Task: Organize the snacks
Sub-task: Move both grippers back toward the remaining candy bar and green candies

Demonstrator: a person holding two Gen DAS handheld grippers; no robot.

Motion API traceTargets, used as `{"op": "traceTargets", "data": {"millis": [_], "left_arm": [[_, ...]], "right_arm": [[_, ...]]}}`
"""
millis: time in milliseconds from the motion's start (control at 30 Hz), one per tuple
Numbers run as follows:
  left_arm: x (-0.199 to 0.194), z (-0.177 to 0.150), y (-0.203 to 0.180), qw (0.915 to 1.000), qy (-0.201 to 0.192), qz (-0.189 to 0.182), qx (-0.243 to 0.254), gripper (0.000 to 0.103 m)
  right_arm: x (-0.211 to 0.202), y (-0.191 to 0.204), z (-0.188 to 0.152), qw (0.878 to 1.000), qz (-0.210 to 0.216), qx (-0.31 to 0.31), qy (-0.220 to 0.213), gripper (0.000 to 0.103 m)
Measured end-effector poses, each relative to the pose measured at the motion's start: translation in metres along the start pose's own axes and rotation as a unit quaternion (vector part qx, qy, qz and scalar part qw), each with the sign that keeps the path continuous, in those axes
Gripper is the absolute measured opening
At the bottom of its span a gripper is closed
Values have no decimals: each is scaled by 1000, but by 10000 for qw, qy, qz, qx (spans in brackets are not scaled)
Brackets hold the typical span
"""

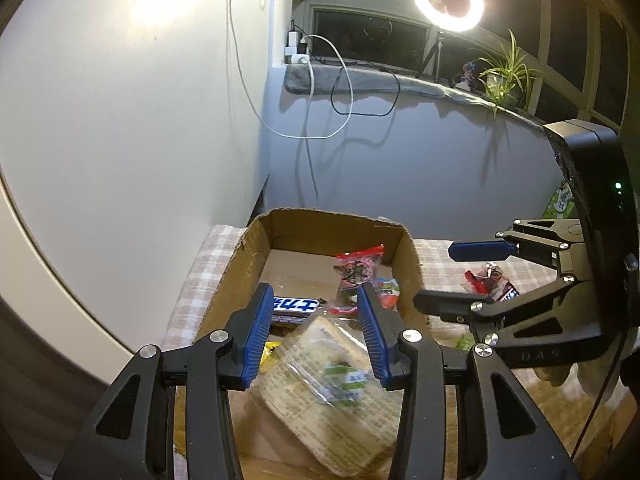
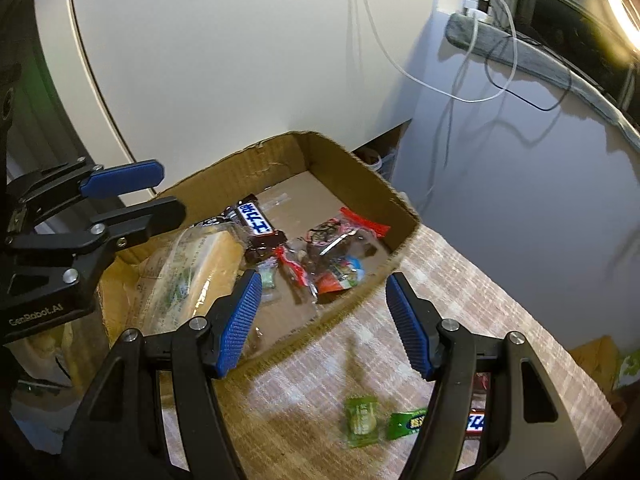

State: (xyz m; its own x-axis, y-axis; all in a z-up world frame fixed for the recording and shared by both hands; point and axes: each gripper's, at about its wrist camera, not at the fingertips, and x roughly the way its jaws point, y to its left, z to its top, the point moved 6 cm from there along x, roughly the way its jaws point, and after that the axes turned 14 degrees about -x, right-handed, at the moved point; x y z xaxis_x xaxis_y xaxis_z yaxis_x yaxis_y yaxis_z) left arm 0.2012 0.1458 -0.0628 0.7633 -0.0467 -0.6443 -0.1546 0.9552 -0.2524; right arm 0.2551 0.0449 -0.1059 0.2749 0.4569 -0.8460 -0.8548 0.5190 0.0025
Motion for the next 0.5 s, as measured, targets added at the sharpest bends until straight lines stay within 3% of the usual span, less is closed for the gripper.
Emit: {"op": "traceTargets", "data": {"millis": [500], "left_arm": [[-15, -17, -53, 9988, 70, -430, 220, 42]], "right_arm": [[-47, -39, -52, 9994, -207, 260, 70, 67]]}}
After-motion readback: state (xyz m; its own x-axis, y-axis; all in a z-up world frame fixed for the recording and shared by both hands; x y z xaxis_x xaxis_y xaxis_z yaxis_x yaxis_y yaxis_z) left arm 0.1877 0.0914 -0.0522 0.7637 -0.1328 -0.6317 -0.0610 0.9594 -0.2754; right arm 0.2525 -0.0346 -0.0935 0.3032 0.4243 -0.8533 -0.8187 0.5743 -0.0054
